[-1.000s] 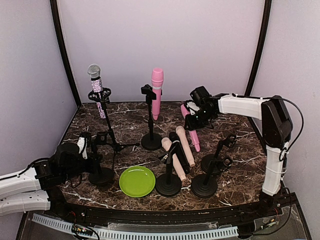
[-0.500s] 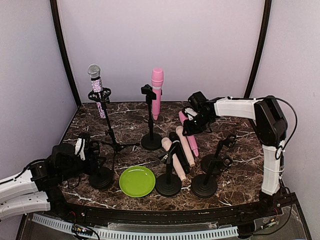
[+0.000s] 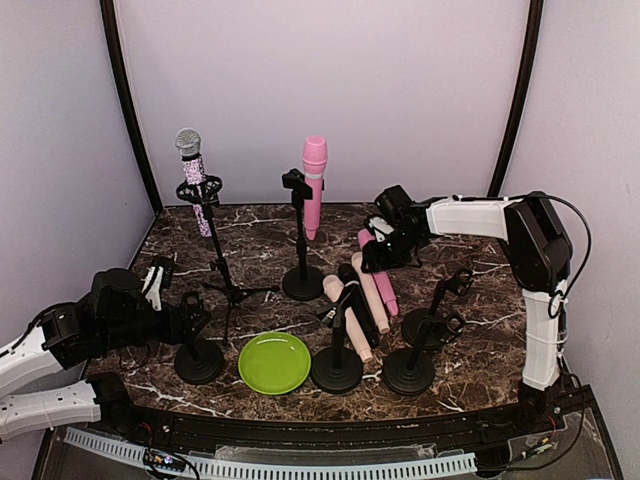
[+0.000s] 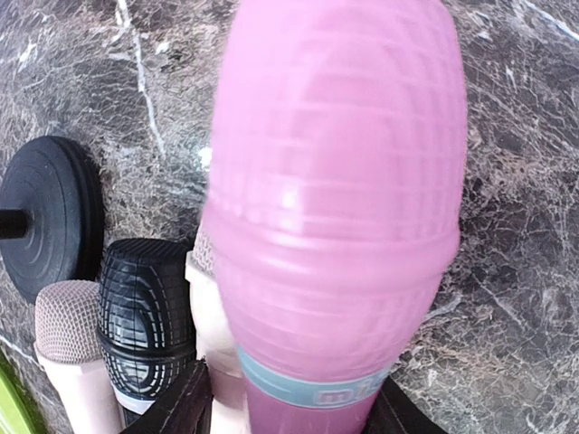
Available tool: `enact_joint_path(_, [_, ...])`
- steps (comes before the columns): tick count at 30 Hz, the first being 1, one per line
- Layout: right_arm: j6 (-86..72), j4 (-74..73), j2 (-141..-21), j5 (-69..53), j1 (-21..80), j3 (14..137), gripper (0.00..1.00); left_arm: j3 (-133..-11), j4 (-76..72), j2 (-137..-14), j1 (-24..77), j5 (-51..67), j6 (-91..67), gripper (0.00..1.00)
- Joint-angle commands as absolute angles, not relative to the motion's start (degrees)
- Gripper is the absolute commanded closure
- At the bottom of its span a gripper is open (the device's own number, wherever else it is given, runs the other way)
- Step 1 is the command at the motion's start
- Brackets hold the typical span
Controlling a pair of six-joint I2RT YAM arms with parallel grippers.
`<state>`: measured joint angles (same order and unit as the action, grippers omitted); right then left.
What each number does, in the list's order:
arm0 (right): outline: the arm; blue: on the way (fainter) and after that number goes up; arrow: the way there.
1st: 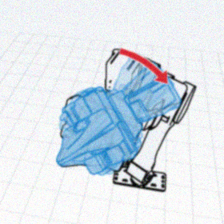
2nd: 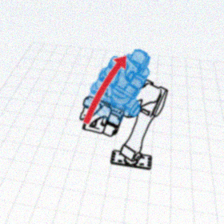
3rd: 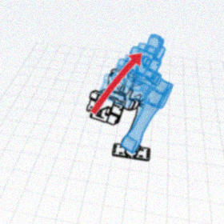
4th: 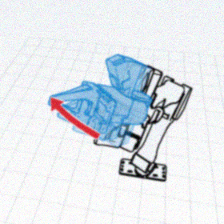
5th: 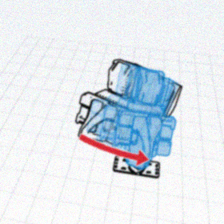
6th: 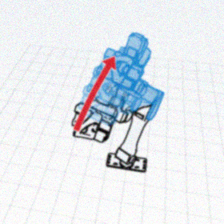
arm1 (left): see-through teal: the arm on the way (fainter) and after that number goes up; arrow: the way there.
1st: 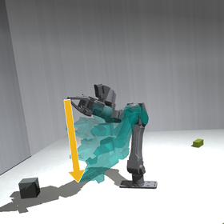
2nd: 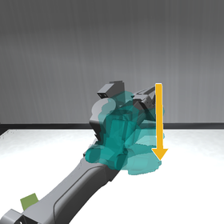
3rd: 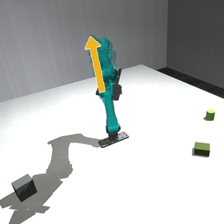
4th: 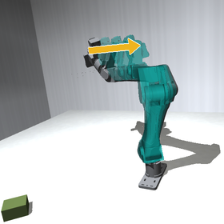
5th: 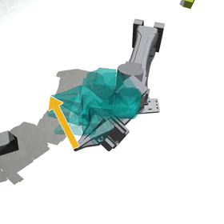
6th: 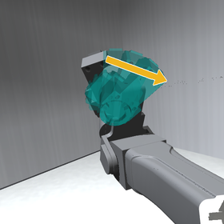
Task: Remove the microphone from the stand
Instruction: Place the microphone at the center of the board.
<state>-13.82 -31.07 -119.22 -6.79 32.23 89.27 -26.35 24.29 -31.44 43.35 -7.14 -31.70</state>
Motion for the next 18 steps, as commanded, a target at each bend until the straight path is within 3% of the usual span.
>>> enact_joint_path(1, [-14.02,-29.05,-119.71,-4.96,32.08,88.04,0.43,-31.26,29.64,-30.53,43.47,-3.38,-34.55,0.25])
enact_joint_path(9, [-14.26,-26.74,-113.38,-1.2,32.06,85.69,0.24,-41.06,39.2,-29.4,43.46,-6.14,-34.38,0.16])
enact_joint_path(14, [-13.82,-26.2,-106.93,-0.2,32.07,85.52,0.2,-49.17,40.1,-31.85,43.41,-8.79,-30.69,0.03])
enact_joint_path(18, [-13.8,-23.92,-101.31,-1.5,32.08,84.33,0.18,-55.38,39.19,-40.56,43.35,-7.19,-21.51,0.02])
